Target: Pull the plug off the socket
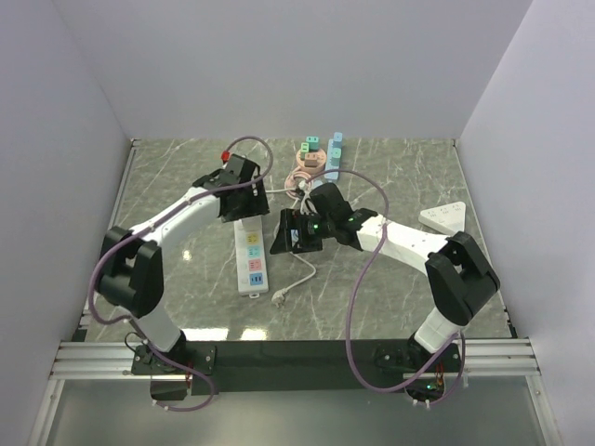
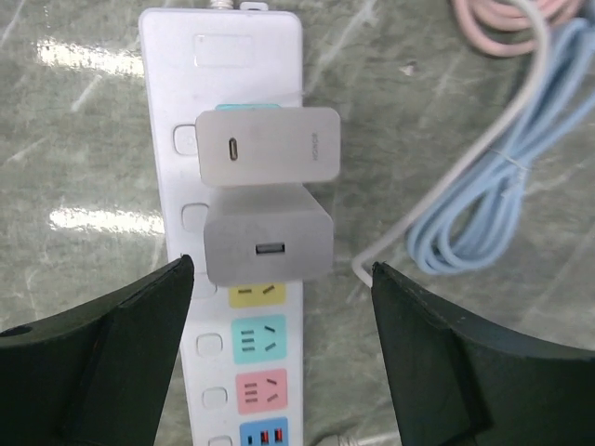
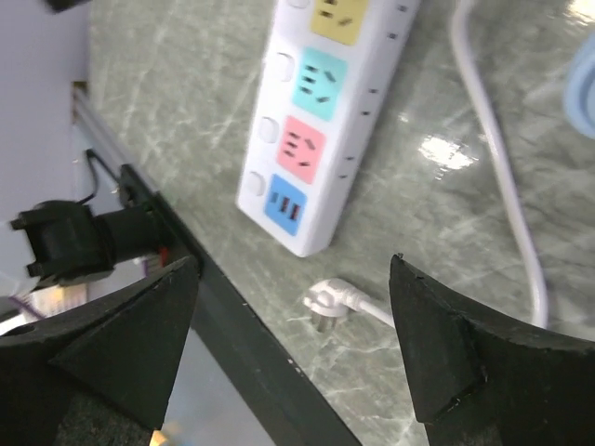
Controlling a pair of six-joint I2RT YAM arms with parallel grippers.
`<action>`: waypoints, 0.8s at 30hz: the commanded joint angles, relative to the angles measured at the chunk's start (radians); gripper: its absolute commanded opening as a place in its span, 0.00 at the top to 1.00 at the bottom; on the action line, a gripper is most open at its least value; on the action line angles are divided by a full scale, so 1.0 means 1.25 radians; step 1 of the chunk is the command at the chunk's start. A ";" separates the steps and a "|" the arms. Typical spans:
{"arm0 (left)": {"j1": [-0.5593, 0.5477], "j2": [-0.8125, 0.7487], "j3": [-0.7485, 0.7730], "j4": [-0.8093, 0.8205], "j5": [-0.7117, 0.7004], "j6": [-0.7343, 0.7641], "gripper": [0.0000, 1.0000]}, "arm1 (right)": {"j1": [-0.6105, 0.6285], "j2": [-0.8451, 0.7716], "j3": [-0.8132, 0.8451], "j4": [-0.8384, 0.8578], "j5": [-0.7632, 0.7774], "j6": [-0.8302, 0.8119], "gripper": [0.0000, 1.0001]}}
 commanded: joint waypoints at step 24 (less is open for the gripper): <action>-0.034 0.051 0.025 0.054 0.055 0.039 0.99 | -0.006 0.034 0.017 -0.057 0.108 -0.007 0.11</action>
